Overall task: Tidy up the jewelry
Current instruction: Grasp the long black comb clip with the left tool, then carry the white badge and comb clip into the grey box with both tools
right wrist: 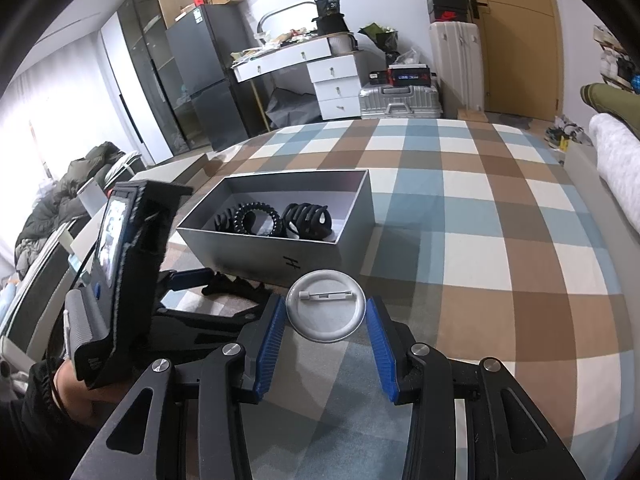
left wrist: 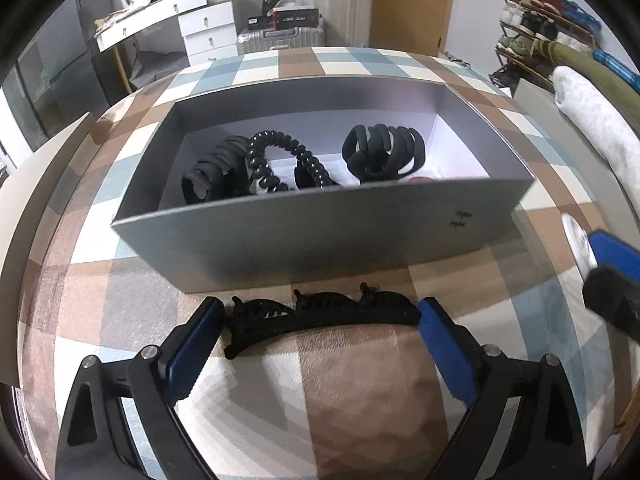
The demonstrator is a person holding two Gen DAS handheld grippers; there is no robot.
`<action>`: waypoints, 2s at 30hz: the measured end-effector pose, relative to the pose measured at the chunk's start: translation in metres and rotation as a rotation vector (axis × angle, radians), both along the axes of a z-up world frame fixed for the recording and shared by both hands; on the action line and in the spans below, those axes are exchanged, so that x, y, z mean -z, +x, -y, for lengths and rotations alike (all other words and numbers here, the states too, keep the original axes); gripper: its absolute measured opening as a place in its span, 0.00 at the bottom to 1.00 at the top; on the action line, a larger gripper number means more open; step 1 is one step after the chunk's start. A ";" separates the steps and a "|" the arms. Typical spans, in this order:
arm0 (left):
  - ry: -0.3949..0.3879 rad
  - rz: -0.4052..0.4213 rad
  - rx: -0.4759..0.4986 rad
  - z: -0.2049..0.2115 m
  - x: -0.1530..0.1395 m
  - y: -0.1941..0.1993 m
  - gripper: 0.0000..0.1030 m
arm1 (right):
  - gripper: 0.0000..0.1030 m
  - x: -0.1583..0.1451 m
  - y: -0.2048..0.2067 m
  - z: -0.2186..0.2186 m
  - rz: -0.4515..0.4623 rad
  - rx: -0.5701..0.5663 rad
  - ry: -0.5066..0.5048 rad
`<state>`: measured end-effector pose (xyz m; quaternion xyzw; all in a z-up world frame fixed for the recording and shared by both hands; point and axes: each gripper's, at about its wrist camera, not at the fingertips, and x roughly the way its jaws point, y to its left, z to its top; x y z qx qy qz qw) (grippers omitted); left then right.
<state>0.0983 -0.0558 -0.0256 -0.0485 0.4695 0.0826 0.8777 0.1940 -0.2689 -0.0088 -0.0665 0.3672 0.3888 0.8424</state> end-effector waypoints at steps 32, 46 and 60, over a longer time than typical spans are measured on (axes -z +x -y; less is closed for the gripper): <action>0.001 0.271 0.055 -0.033 -0.057 -0.023 0.91 | 0.39 -0.012 0.007 -0.023 0.041 -0.001 0.095; -0.008 0.287 0.031 -0.043 -0.057 -0.002 0.91 | 0.39 -0.017 0.024 -0.040 0.034 0.013 0.128; -0.002 0.281 0.032 -0.044 -0.051 0.008 0.91 | 0.39 -0.006 0.036 -0.053 -0.007 0.033 0.135</action>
